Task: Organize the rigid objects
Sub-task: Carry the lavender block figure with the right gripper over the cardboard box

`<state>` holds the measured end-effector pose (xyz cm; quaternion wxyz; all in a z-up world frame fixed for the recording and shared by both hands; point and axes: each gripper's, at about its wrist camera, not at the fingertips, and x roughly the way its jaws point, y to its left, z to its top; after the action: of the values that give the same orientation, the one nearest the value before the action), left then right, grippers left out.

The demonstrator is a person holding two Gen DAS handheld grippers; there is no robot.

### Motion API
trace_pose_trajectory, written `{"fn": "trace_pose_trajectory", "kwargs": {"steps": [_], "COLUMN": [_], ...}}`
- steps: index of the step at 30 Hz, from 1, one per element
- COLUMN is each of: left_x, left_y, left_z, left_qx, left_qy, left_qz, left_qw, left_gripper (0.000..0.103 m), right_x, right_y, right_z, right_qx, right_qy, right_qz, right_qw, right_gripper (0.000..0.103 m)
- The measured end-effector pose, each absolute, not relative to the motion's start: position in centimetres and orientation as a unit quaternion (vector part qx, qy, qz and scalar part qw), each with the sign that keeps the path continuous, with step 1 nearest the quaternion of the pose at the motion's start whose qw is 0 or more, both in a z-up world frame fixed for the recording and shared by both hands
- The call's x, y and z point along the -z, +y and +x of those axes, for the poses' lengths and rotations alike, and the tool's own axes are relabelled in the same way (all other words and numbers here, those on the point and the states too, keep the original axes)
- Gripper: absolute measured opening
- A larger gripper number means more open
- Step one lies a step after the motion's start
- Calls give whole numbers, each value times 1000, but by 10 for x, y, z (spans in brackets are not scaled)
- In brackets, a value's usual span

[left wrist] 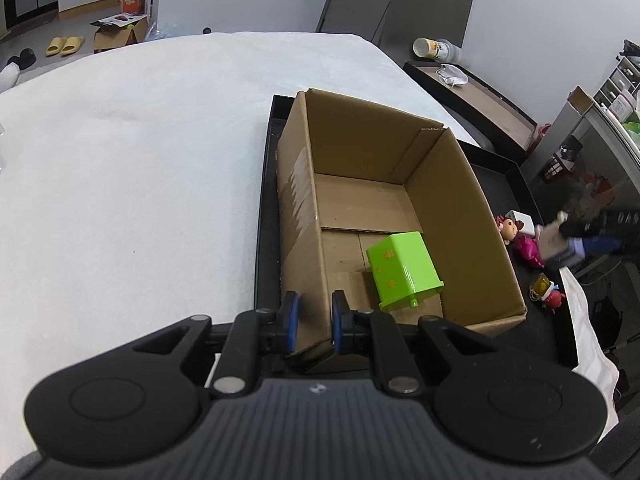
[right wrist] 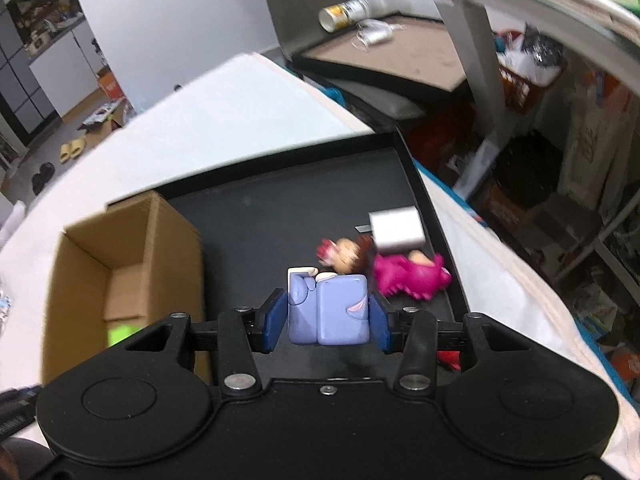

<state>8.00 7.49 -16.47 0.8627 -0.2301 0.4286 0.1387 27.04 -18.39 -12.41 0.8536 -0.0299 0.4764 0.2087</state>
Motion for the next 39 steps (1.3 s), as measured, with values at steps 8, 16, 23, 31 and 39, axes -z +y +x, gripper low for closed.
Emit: {"fn": "trace_pose_trajectory", "kwargs": {"steps": [8,16,23,31,39], "left_x": [166,166,167,167,167], "left_y": [80,84,88,90,92], "left_z": [78,75,73,72,72], "left_qx": [-130,-124,-120,-119,-117], "left_qy": [424,420,419,419,418], "left_qz": [-240,-247,-252,-255,-255], "left_qw": [863,864,864,864,864], "left_gripper": [15,15,15,15,15], "right_x": [90,81,83,85,96], "right_y": [-154,-121,-98,-69,-45], "right_z": [263,253,244,228,219], "right_qx": [-237,-258,-270,-287,-299], "right_qy": [449,442,445,452,467], "right_qz": [-35,-47,-55,-66,-65], "right_qw": [861,858,852,842,830], "right_gripper": [43,43,43,43,43]}}
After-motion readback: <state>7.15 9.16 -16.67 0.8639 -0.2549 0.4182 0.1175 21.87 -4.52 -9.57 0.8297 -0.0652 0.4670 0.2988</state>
